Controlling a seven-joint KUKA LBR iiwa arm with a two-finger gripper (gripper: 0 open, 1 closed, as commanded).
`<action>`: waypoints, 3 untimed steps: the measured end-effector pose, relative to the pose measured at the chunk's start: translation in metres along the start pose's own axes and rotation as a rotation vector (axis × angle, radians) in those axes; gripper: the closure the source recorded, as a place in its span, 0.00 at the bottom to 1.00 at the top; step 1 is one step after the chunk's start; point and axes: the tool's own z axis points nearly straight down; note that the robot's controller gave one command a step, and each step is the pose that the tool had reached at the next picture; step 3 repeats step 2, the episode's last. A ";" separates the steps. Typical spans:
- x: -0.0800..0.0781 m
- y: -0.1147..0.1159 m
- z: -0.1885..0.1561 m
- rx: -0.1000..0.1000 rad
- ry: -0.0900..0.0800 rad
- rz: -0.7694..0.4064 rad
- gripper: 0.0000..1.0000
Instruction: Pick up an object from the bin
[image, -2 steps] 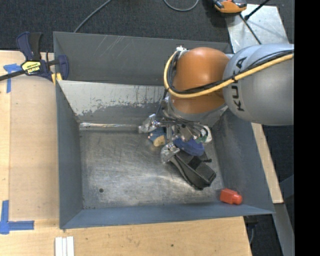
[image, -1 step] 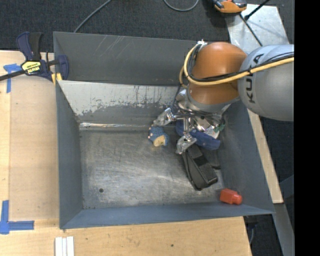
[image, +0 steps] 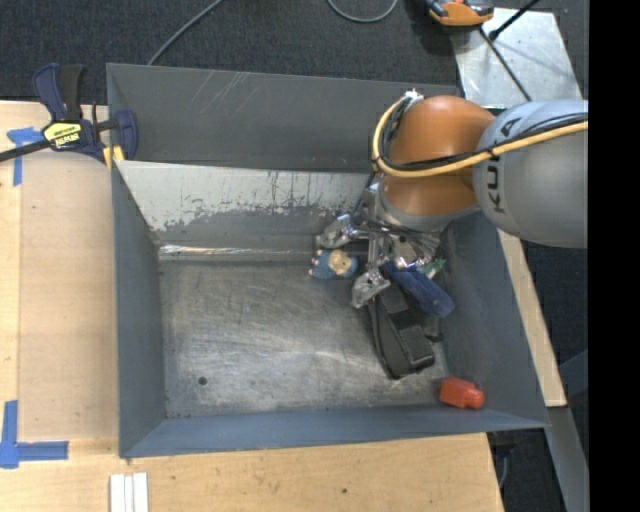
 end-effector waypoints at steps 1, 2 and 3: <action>0.005 0.000 0.005 -0.004 0.016 0.001 1.00; 0.007 0.010 -0.113 -0.001 0.019 0.029 1.00; 0.007 0.010 -0.113 -0.001 0.019 0.029 1.00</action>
Offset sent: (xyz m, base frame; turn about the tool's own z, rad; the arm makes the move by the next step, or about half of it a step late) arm 0.0000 0.0000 0.0000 0.0000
